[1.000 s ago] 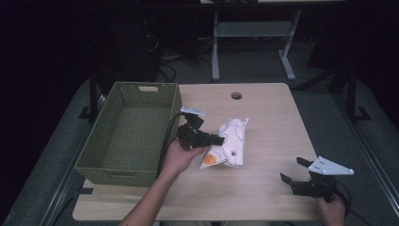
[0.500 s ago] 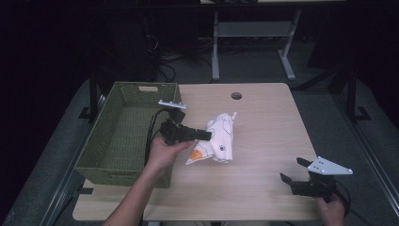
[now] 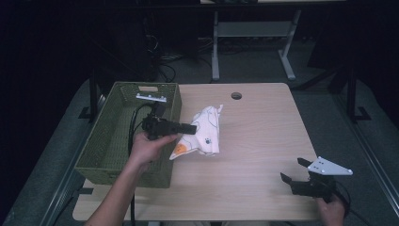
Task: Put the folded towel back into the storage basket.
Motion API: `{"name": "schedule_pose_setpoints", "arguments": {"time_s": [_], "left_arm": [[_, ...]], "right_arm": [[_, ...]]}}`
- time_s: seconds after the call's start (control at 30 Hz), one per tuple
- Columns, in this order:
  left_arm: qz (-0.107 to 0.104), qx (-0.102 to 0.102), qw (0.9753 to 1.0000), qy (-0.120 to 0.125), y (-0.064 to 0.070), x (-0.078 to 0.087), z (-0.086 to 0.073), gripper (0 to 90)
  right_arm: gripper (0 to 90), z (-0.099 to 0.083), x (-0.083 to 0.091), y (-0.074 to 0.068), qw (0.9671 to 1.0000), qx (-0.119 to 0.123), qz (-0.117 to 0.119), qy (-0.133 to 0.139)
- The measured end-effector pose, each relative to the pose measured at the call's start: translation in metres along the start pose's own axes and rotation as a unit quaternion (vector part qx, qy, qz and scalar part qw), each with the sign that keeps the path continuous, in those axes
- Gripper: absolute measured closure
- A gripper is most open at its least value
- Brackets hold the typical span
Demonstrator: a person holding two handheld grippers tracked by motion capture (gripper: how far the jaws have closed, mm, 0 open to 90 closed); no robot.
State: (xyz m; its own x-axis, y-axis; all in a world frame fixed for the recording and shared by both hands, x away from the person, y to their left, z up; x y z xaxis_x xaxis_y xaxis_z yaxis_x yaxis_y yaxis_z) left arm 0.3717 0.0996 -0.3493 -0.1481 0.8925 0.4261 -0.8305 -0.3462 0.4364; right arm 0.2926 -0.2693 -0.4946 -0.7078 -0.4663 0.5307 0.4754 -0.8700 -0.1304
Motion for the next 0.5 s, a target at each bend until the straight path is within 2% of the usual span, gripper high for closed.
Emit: {"name": "schedule_pose_setpoints", "arguments": {"time_s": [0.3,0.5], "left_arm": [[-0.005,0.008,0.9998,0.017,-0.003,0.021,0.005,81.2],[-0.003,0.007,0.9999,0.015,-0.006,0.034,0.005,81.2]], "right_arm": [[13.7,-0.003,0.002,0.003,0.9999,-0.010,-0.003,-0.003],[13.7,-0.003,0.001,0.003,0.9999,-0.010,-0.006,-0.004]]}}
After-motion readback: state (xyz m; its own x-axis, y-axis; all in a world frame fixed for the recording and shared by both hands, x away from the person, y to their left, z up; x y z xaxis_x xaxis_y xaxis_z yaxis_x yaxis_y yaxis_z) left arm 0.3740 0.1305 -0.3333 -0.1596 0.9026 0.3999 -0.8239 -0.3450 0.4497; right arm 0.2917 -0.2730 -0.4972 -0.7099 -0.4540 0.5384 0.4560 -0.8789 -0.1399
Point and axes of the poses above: each handheld gripper's, and its own axes: x roughly backward along the jaws, z roughly out of its top, y roughly to its right, the point moved 8 cm from there along -x, roughly forward along the jaws, and after that the axes turned 11 degrees about -x, right-handed, at the moved point
